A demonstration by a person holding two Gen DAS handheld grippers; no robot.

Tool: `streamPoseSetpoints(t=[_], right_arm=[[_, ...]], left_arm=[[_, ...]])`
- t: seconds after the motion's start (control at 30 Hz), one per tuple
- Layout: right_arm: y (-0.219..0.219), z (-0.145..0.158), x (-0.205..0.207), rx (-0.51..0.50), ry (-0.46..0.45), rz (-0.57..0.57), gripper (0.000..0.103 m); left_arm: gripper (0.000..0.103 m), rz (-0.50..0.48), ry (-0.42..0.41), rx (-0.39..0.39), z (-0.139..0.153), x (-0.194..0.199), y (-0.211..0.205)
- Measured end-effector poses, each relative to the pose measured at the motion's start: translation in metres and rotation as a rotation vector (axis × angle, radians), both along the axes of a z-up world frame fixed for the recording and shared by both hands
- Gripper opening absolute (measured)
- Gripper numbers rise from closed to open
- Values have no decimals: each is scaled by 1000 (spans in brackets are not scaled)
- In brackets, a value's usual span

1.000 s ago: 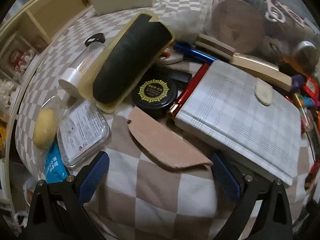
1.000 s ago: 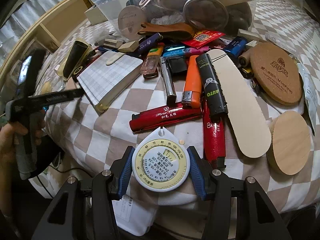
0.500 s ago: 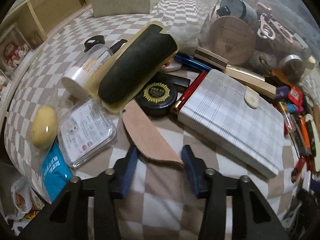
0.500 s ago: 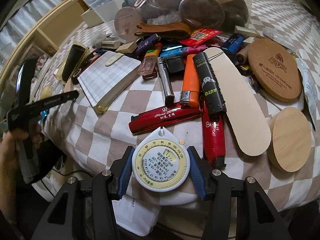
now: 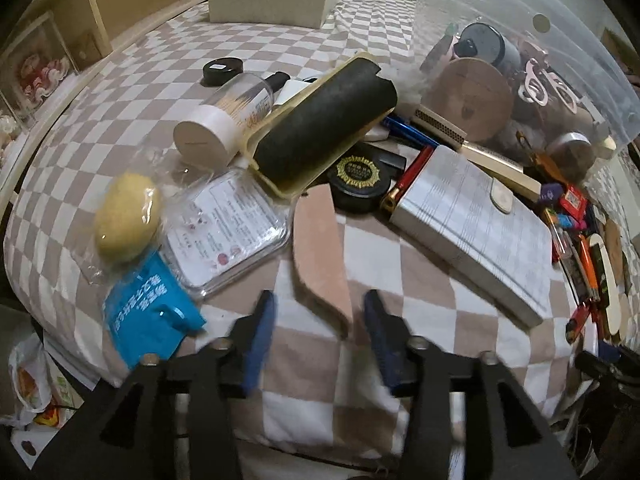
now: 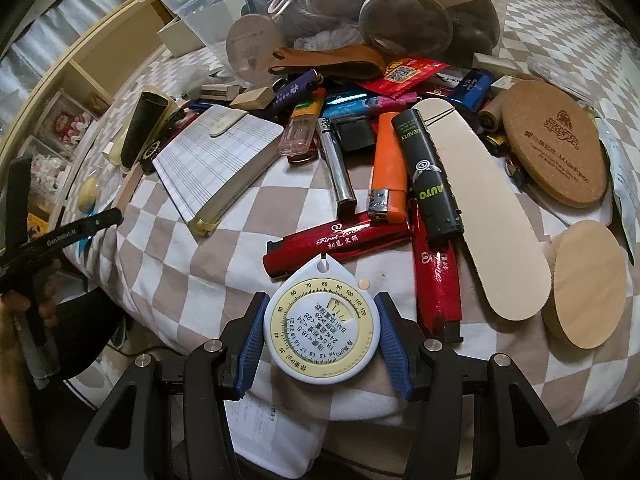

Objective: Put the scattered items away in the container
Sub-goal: 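Lower the left gripper onto the tan leather piece and close it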

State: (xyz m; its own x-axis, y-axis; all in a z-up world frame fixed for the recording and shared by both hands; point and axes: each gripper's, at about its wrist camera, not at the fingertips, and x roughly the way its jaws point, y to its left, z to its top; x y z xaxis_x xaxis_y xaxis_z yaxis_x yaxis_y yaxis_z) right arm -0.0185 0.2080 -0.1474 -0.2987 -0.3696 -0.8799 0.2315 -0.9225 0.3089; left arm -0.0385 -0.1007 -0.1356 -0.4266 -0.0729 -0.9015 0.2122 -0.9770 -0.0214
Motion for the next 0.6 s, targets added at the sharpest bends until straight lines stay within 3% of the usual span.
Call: streamPoseSetpoints(t=[0.37, 0.5, 0.6], right_arm=[[6, 2, 2, -35, -8, -6, 54], [10, 2, 4, -49, -17, -9, 54], [10, 2, 6, -47, -14, -3, 54]], left_arm=[[54, -4, 5, -144, -11, -26, 26], [35, 3, 11, -174, -10, -26, 28], [32, -4, 12, -154, -9, -23, 27]])
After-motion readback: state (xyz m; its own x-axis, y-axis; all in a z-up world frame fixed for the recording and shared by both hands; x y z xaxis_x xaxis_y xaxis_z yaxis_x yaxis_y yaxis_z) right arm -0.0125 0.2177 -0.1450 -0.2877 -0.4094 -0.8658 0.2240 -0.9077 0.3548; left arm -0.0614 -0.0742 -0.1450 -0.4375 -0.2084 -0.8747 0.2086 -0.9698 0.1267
